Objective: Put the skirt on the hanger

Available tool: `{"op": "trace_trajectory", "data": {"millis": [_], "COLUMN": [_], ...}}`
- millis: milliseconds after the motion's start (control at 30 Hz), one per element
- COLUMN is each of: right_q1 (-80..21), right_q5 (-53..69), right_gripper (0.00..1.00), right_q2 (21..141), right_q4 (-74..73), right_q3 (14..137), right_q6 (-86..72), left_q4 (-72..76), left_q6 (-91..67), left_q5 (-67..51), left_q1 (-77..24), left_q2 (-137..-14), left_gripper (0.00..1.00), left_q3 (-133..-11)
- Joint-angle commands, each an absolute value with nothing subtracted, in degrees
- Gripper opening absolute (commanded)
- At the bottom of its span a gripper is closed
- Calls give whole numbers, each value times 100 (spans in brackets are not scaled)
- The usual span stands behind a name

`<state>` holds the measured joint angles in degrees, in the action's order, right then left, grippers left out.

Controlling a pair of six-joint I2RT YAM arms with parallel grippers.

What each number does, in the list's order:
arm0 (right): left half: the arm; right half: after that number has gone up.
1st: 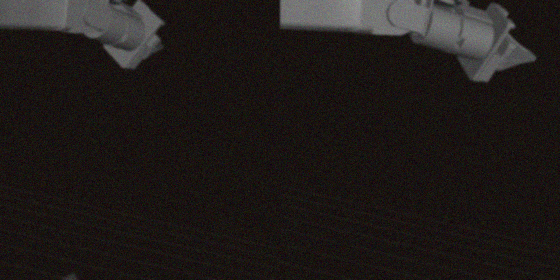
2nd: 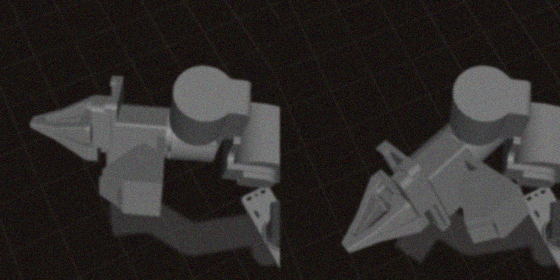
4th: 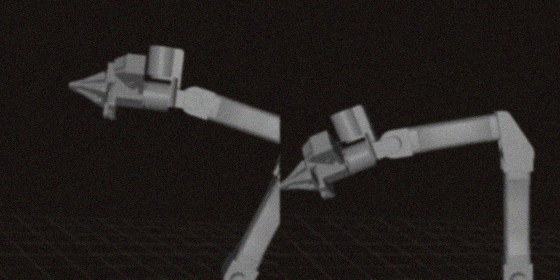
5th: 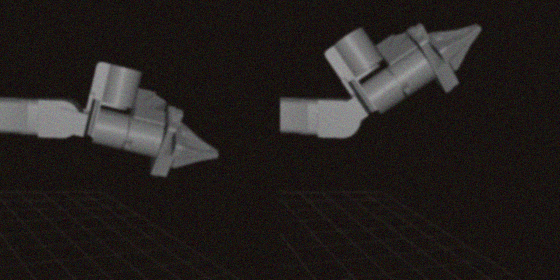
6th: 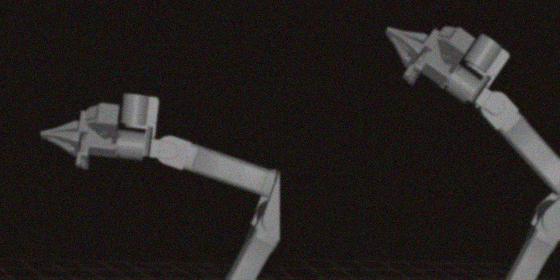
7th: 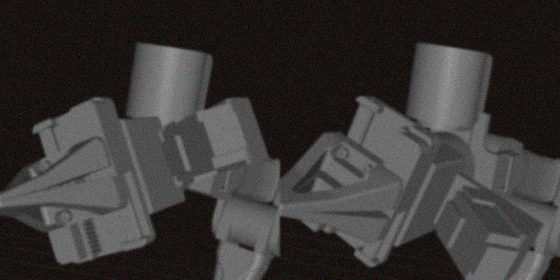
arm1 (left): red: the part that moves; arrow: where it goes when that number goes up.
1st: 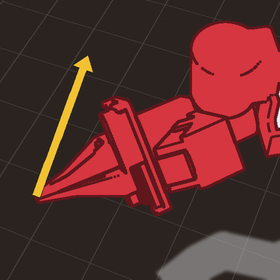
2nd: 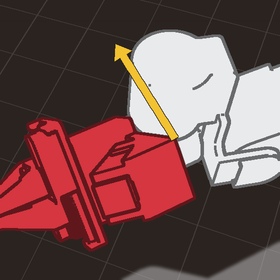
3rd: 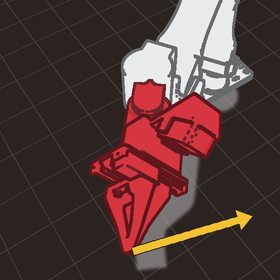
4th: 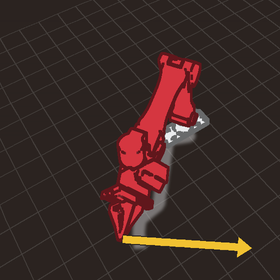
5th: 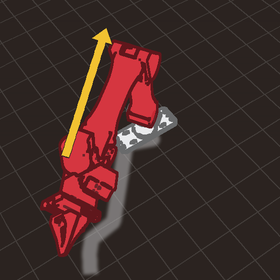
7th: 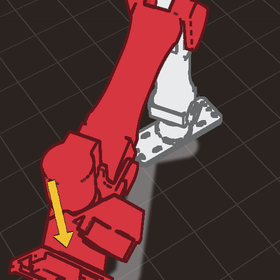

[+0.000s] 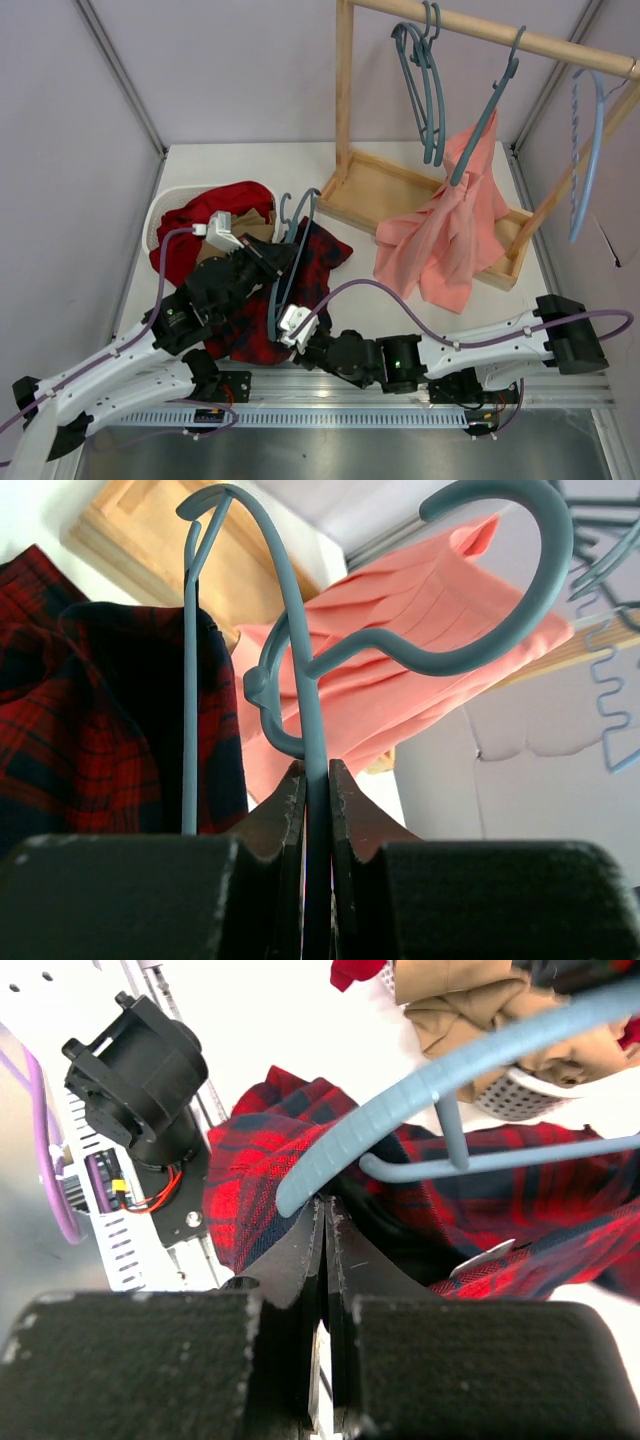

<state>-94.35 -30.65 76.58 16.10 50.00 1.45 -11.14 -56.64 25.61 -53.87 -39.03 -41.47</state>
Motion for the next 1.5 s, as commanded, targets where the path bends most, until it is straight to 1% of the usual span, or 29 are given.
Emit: {"op": "trace_trajectory", "data": {"millis": [0,133,300,433,633,933,1233,1467], "right_q1": [-9677,-9668,-9528,-9396,-9071,-8790,-8666,-8657], "right_q5": [-3328,-3997,-4183,-3938,-3472,-3121,-3287,-3428], "right_gripper": [0,0,0,0,0,0,0,0], "right_q2": [7611,7769,7901,7787,7813,7682,7752,7682], "right_q4": [2198,1995,1758,1819,1644,1565,906,967], "right_q3": [5168,5396,5633,5599,5677,5695,5818,5678], "right_q6": [378,238,-218,-413,-930,-1274,-1590,-1626], "left_q4": [-826,-826,-826,-932,-572,-334,-527,-975], "left_q6": [-5783,-6151,-6354,-6311,-6425,-6425,-6197,-6258], "left_q5": [2637,2540,2522,2672,2321,2276,2338,2224], "left_q1": [-5353,-5353,-5361,-5361,-5370,-5370,-5361,-5370], "left_q2": [-4008,-3903,-3674,-3560,-3770,-3674,-3376,-3305], "left_gripper": [5,3,2,2,2,2,4,3], "left_q3": [-4140,-3859,-3604,-3551,-3428,-3305,-3567,-3841]}}
